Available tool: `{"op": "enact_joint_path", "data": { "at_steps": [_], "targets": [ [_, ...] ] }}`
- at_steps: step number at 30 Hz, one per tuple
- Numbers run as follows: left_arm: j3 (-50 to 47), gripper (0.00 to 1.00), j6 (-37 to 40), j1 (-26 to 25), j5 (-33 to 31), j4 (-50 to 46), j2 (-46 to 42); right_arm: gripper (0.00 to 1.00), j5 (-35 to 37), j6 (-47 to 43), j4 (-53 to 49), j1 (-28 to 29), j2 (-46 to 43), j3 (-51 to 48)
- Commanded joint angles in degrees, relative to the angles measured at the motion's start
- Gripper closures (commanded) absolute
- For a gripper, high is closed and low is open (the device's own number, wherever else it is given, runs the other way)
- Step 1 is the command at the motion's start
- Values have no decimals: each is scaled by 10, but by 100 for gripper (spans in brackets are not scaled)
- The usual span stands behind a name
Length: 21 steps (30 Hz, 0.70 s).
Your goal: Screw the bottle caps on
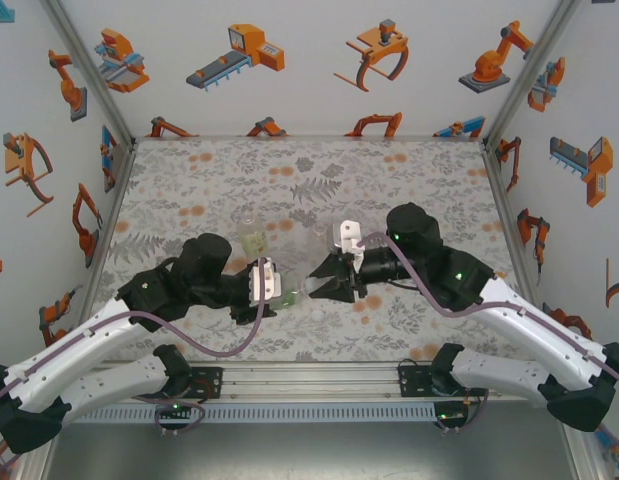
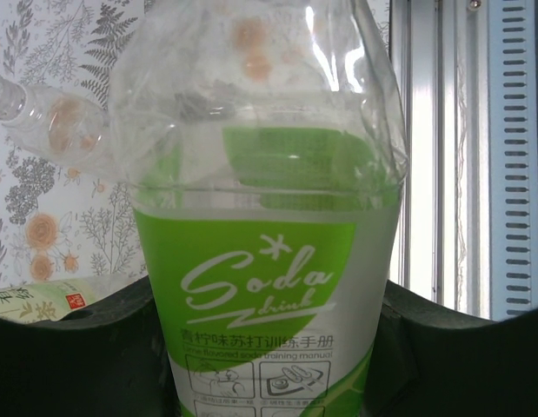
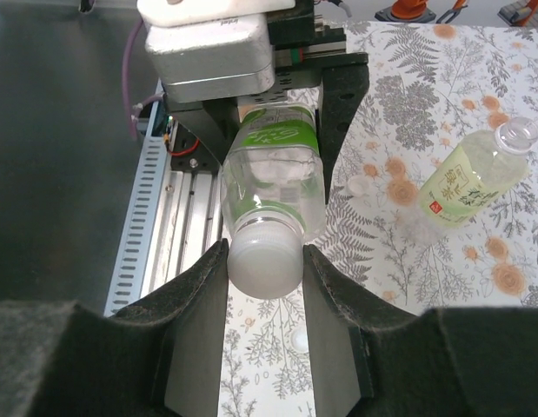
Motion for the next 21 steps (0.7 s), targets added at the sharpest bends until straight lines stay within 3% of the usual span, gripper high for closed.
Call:
{"op": "enact_joint_path", "data": {
  "at_steps": [1,5,8,13,21],
  "targets": [
    [4,100,-17,-1,42,50,-5,100,-5,-38,-21,18,-2,3],
    [8,100,-23,-1,50,50,4,100,-6,-43,-14,21,-7,-6],
    [11,100,-23,-1,44,52,8,100,18,7,-4,23,-10,-11],
    [12,100,-24,0,14,58,6,100,119,244,25,23,-6,-23],
    [-3,100,-26,-1,-29,96,-3,100,249,703,-47,23,25,-21]
  ]
}}
